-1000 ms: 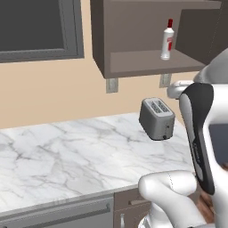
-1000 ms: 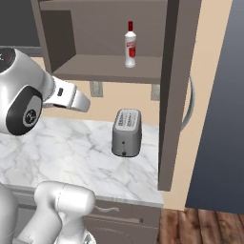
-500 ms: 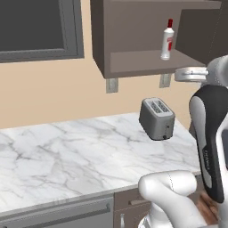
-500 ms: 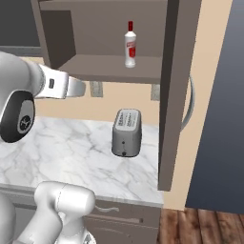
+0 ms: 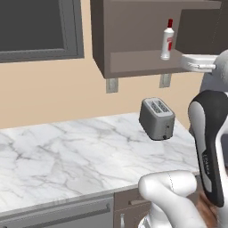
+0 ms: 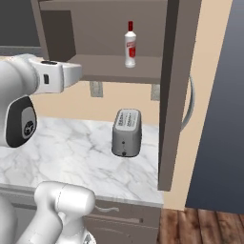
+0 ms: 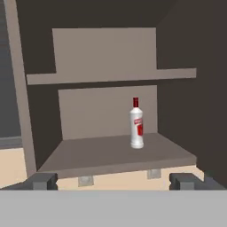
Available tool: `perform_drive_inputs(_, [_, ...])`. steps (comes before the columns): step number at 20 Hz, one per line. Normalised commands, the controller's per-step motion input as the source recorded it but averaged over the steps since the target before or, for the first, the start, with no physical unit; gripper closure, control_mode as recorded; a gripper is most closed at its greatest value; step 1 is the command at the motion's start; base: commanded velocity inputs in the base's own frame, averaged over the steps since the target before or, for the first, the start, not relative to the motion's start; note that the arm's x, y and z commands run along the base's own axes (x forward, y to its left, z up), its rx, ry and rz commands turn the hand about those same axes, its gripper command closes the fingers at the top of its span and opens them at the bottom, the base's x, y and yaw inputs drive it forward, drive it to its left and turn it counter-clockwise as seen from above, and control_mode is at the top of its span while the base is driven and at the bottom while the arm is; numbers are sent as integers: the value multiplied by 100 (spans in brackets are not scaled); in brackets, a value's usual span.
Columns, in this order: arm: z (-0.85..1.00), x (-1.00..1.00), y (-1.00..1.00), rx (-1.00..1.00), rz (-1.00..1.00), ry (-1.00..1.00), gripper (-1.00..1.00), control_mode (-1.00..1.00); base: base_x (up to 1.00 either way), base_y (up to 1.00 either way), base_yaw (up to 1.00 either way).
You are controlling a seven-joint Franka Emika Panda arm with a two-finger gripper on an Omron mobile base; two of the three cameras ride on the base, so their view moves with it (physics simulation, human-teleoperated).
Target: Get the candle and the liquor from the cabinet and move them to the dining counter.
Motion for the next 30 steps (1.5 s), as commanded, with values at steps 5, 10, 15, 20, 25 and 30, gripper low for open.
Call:
perform_drive_inputs(5, [19,0,-3,-4,-3,-9,-100,-100,0,0,0])
perform_drive_inputs(10, [17,3,-1,-2,-9,0,-100,-100,0,0,0])
perform_drive_inputs(15, [32,0,-10,0,-3,0,-100,-100,0,0,0])
perform_drive_inputs(20, [6,4,-16,0,0,-1,-100,-100,0,0,0])
perform_drive_inputs(25, [0,19,-7,0,1,0,-100,-100,0,0,0])
perform_drive_inputs(30, [0,16,0,0,0,0,-100,-100,0,0,0])
